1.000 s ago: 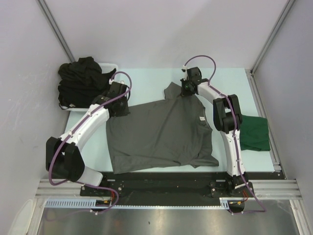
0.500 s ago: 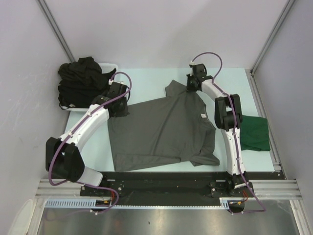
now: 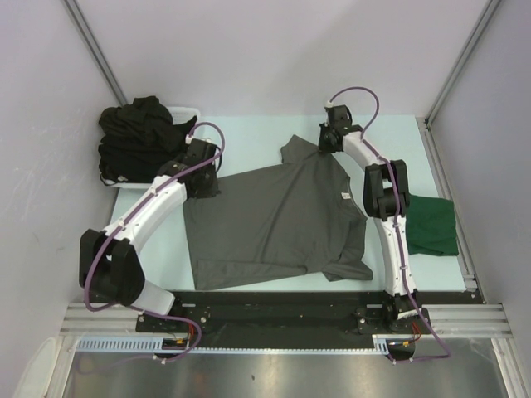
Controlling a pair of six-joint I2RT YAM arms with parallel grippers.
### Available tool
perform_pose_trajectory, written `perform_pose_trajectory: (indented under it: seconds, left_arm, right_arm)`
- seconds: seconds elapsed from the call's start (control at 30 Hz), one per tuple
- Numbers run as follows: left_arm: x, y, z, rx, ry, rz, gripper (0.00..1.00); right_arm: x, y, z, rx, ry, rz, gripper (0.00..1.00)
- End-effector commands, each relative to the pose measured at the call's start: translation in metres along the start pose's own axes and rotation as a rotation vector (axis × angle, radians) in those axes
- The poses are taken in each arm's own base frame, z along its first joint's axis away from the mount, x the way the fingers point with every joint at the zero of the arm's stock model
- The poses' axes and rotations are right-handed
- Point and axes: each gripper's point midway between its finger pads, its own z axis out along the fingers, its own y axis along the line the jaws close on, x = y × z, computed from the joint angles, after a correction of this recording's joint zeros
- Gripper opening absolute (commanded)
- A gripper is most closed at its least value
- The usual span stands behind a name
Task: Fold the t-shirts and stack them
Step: Flatten out the tshirt
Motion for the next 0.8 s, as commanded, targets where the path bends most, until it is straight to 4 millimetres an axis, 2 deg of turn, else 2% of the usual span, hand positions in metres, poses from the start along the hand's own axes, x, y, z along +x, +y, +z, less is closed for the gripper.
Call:
perform_pose_trajectory:
  seconds: [0.0,0.07,0.2,0.27,0.33,0.37,0.43,0.47,0.5,0.63,0.77]
  left_arm:
    - [-0.007,-0.008,0.017,-0.004,-0.019,-0.024,0.00]
    - [-0.002,-0.008,0.033,-0.027,0.005,-0.025,0.00]
    - [0.002,-0.006,0.061,-0.095,0.044,-0.058,0.00]
    - [0.012,-0.004,0.082,-0.142,0.089,-0.050,0.00]
    - [0.007,-0.007,0.091,-0.152,0.091,-0.057,0.00]
    - [0.012,-0.008,0.101,-0.162,0.112,-0.050,0.00]
    - [0.004,-0.014,0.108,-0.150,0.096,-0.052,0.00]
    - [0.004,-0.015,0.114,-0.152,0.102,-0.049,0.00]
    - [-0.003,-0.018,0.116,-0.142,0.086,-0.046,0.00]
    - [-0.016,-0.022,0.124,-0.132,0.076,-0.027,0.00]
    - [-0.030,-0.024,0.124,-0.112,0.061,-0.030,0.00]
  right_arm:
    - [-0.031,0.011,-0.050,-0.029,-0.029,0.035,0.00]
    - [-0.045,0.022,-0.068,-0.058,-0.062,0.031,0.00]
    - [-0.046,0.025,-0.085,-0.082,-0.067,0.042,0.00]
    - [-0.040,0.019,-0.087,-0.086,-0.048,0.054,0.00]
    - [-0.040,0.017,-0.093,-0.092,-0.050,0.060,0.00]
    - [-0.040,0.017,-0.096,-0.100,-0.053,0.061,0.00]
    - [-0.045,0.020,-0.104,-0.118,-0.064,0.062,0.00]
    - [-0.043,0.023,-0.104,-0.135,-0.056,0.061,0.00]
    - [-0.042,0.025,-0.104,-0.140,-0.051,0.063,0.00]
    - [-0.023,0.035,-0.095,-0.150,0.018,0.049,0.00]
    - [-0.003,0.050,-0.074,-0.159,0.079,0.015,0.00]
